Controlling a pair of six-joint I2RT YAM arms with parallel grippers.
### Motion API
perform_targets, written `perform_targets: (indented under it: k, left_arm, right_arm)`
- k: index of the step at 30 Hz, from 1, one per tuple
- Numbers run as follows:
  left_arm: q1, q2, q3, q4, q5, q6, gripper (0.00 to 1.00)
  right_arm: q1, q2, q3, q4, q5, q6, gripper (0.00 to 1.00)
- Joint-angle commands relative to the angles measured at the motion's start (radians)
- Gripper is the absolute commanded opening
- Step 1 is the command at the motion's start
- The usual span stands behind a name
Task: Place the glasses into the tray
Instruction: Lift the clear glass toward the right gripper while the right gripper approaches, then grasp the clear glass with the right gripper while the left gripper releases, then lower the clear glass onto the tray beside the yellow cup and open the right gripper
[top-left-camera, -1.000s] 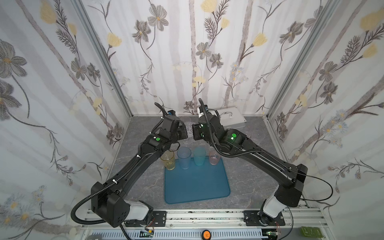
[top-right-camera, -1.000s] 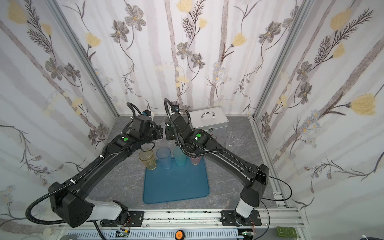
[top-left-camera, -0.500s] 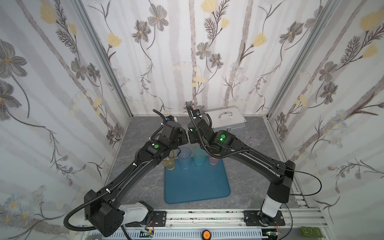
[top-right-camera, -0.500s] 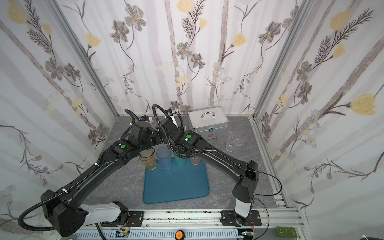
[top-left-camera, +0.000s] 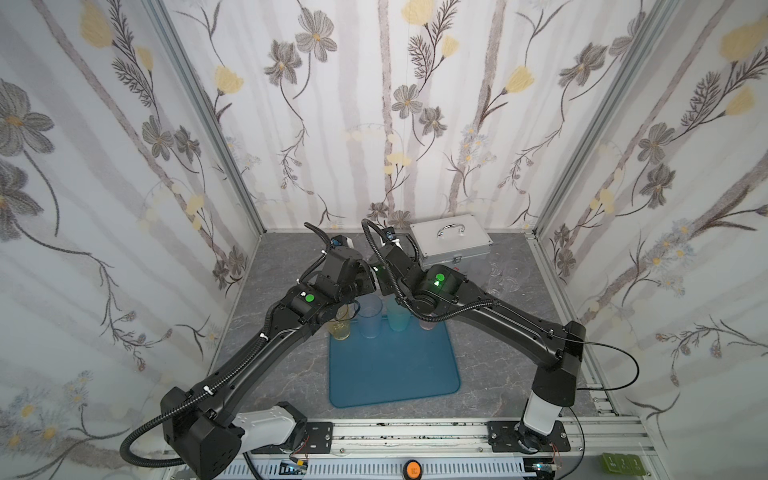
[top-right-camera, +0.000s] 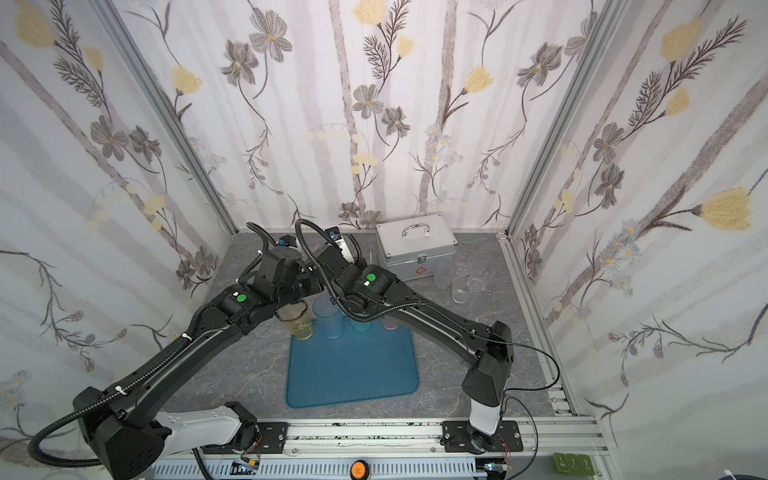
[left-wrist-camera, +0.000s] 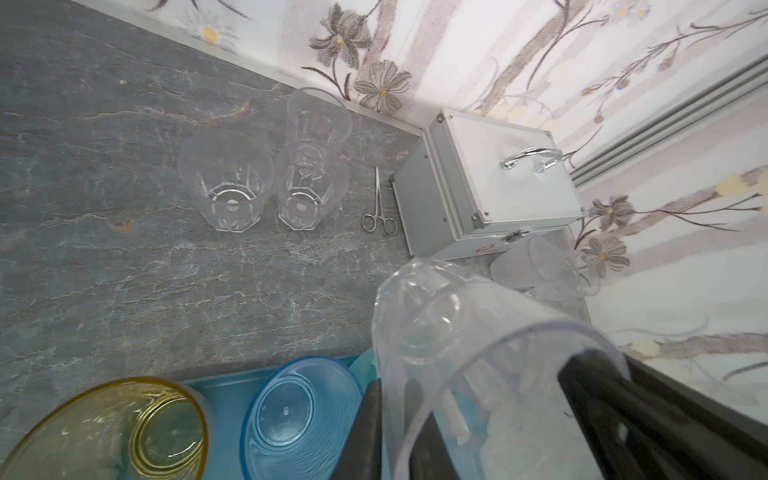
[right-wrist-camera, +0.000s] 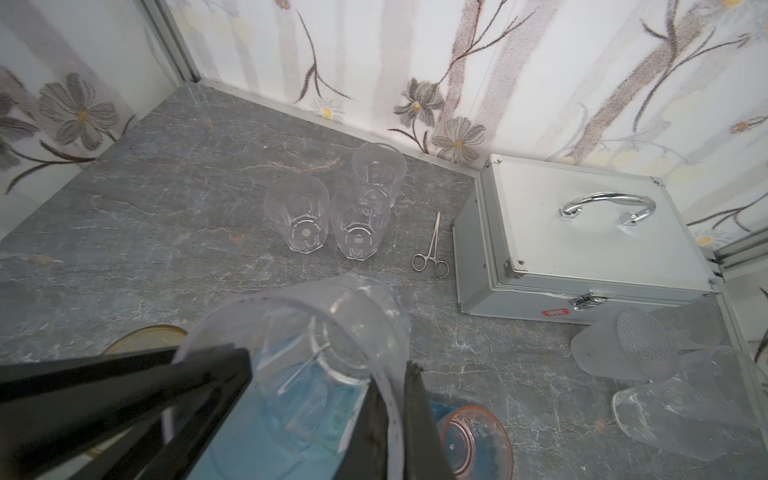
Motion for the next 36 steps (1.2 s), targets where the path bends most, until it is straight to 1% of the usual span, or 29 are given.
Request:
perform_targets:
  k: [1,6,9,11,13,16,19,23,27,30,36]
  left_arm:
    - [-0.01,-0.028,0.019,0.068,0.057,-0.023,0.35]
    - [-0.011,-0.081,0.024,0.062,0.035,0.006,0.52]
    - [-0.008,-0.111,0.025,0.047,-0.011,0.046,0.58]
    - [0.004,-0.124,0.022,0.03,-0.045,0.079,0.6]
    - [0.027,-0.137,0.017,0.014,-0.067,0.108,0.61]
    - [0.09,-0.164,-0.007,0.005,-0.067,0.138,0.62]
    - [0.177,-0.192,-0.044,-0.006,-0.044,0.161,0.62]
    - [0.262,-0.225,-0.094,-0.015,-0.019,0.186,0.62]
    - [0.333,-0.248,-0.154,-0.017,-0.015,0.211,0.63]
    - [0.393,-0.257,-0.211,-0.014,-0.009,0.229,0.63]
    - [0.514,-0.264,-0.313,0.002,0.025,0.251,0.63]
  right_arm:
    - [-0.005,-0.012,0.005,0.027,-0.007,0.045,0.0]
    - [-0.038,-0.036,0.002,-0.015,-0.071,0.062,0.0]
    - [-0.06,-0.068,-0.009,-0.049,-0.136,0.067,0.0]
    - [-0.074,-0.097,-0.032,-0.067,-0.204,0.067,0.0]
    - [-0.078,-0.127,-0.059,-0.09,-0.275,0.068,0.0]
    - [-0.066,-0.162,-0.106,-0.135,-0.405,0.074,0.0]
    - [-0.019,-0.184,-0.164,-0.167,-0.486,0.088,0.0]
    - [0.065,-0.163,-0.185,-0.203,-0.52,0.108,0.0]
    - [0.126,-0.098,-0.186,-0.188,-0.549,0.124,0.0]
    - [0.149,-0.028,-0.175,-0.15,-0.565,0.133,0.0]
    - [0.165,0.124,-0.104,-0.119,-0.557,0.13,0.0]
